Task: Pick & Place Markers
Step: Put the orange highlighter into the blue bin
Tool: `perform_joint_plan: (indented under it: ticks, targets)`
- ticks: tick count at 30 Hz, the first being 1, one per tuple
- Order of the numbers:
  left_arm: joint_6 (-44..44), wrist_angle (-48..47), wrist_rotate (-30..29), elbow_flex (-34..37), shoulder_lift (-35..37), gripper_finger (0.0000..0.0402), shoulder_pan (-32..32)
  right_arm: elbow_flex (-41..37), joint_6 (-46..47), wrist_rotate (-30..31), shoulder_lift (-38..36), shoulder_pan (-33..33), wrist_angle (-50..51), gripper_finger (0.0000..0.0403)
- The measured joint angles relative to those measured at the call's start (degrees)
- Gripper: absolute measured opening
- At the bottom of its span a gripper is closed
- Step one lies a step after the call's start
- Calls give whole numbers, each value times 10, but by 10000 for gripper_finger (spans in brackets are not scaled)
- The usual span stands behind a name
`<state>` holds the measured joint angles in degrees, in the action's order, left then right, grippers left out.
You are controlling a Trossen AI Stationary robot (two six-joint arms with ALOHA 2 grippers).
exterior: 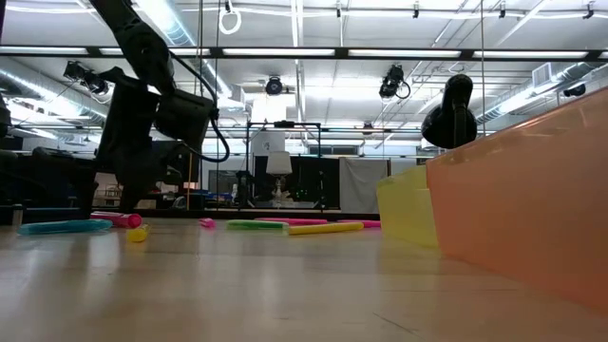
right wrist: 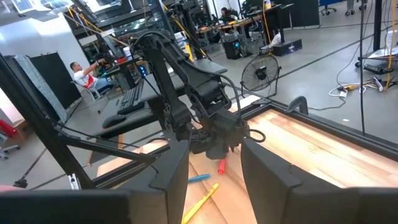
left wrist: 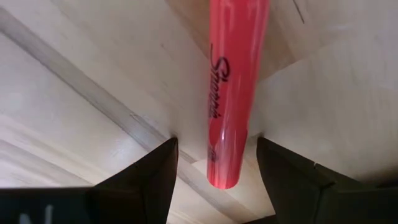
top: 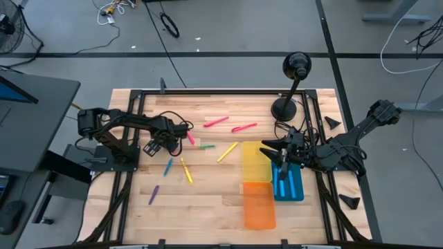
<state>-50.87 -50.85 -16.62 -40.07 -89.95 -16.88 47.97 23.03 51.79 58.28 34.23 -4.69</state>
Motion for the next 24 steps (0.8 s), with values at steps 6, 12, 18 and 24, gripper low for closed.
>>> perform_joint_plan:
  ticks: [6, 12, 18, 24]
  targets:
    - [-20, 1, 1, 0, 0, 203, 0, 0, 4, 0, 0, -7, 0, 146]
    - [-23, 0, 4, 0, 0, 131, 1, 0, 4, 0, 0, -10, 0, 146]
    - [19, -12, 54, -8, 0, 70, 0, 0, 4, 0, 0, -10, 0, 146]
    - [122, -31, 124, -54, 5, 70, -1, 0, 4, 1, 0, -10, 0, 146]
